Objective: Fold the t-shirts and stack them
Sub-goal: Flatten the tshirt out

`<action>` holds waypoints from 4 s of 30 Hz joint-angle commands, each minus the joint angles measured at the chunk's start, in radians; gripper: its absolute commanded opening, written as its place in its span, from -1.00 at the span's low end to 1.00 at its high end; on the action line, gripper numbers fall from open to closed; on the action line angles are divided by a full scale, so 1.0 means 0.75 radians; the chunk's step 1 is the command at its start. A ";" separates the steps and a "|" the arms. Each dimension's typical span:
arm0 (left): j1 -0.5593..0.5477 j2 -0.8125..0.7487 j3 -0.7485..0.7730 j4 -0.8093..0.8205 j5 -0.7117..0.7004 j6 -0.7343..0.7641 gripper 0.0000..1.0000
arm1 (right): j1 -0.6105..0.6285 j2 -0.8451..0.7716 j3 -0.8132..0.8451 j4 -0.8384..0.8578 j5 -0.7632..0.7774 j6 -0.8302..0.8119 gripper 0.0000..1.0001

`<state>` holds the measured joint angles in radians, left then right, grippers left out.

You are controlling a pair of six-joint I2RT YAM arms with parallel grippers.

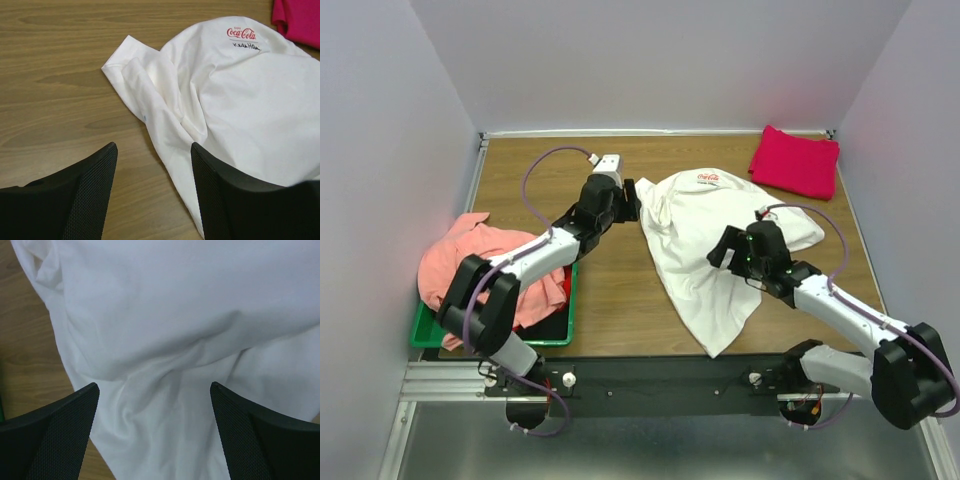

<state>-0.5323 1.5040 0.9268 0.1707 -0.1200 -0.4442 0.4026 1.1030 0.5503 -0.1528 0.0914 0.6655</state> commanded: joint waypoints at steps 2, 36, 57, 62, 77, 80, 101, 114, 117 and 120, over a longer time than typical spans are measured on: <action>-0.002 0.165 0.167 0.053 0.101 0.062 0.36 | 0.168 0.002 -0.024 -0.097 0.115 0.137 0.93; 0.115 0.684 0.511 -0.072 0.346 0.157 0.26 | 1.271 0.231 0.181 -0.997 0.420 1.043 0.37; 0.115 0.805 0.601 -0.109 0.358 0.148 0.35 | 1.271 0.090 -0.026 -0.833 0.522 1.123 -0.53; 0.115 0.823 0.605 -0.109 0.360 0.146 0.09 | 1.271 0.033 -0.046 -0.833 0.533 1.148 -0.94; 0.166 0.335 0.299 0.014 0.238 0.032 -1.00 | 1.028 0.059 0.197 -0.837 0.950 0.772 -0.99; 0.164 0.163 0.184 0.048 0.209 -0.027 -1.00 | 0.885 0.055 0.270 -0.839 1.017 0.643 -0.99; 0.076 -0.134 -0.250 -0.068 0.013 0.009 0.68 | 0.425 -0.289 0.297 -0.843 1.042 0.295 -0.99; -0.024 0.391 0.050 -0.009 0.194 0.036 0.57 | 0.310 -0.297 0.432 -0.841 1.204 0.135 -0.99; -0.078 0.447 0.102 0.008 0.225 0.022 0.57 | 0.302 -0.321 0.455 -0.841 1.222 0.113 -0.99; -0.125 0.500 0.139 0.069 0.301 -0.017 0.57 | 0.296 -0.350 0.467 -0.843 1.238 0.090 -0.99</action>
<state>-0.5858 1.8374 0.9974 0.1684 0.0132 -0.4335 0.6350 0.8734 0.8616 -0.7734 0.9390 0.7715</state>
